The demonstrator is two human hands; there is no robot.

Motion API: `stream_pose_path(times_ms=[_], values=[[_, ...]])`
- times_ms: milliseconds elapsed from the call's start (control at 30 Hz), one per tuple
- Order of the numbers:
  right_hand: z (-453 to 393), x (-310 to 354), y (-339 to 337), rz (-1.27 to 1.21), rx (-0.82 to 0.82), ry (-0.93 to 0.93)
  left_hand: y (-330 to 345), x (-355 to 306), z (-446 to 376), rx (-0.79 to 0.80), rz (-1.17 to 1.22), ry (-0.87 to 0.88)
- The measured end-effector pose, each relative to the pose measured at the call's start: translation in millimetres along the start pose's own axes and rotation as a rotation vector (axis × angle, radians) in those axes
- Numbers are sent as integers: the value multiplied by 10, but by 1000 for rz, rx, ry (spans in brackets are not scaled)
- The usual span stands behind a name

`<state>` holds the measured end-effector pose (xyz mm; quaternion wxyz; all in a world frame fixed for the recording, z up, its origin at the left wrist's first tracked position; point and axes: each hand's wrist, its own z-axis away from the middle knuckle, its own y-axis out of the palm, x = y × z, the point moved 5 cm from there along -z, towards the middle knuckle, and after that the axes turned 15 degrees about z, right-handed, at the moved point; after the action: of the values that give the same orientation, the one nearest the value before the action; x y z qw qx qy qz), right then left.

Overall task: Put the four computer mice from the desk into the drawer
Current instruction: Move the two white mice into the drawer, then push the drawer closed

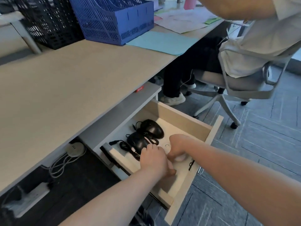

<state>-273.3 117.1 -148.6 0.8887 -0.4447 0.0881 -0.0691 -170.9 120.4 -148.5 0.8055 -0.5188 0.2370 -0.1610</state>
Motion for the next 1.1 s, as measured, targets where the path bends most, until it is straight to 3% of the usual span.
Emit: stream_pose_path(times_ms=[267, 567, 900, 1000, 1100], values=[[-110, -12, 63, 77, 3, -15, 171, -23, -94, 50, -32, -117], [-107, -42, 69, 66, -16, -4, 190, 35, -82, 44, -46, -133], [452, -357, -319, -204, -340, 165, -240, -9, 69, -41, -57, -54], [783, -535, -392, -234, -527, 298, -534, 8, 161, -104, -83, 13], [975, -736, -225, -376, -572, 473, -933, 47, 236, -213, -67, 104]])
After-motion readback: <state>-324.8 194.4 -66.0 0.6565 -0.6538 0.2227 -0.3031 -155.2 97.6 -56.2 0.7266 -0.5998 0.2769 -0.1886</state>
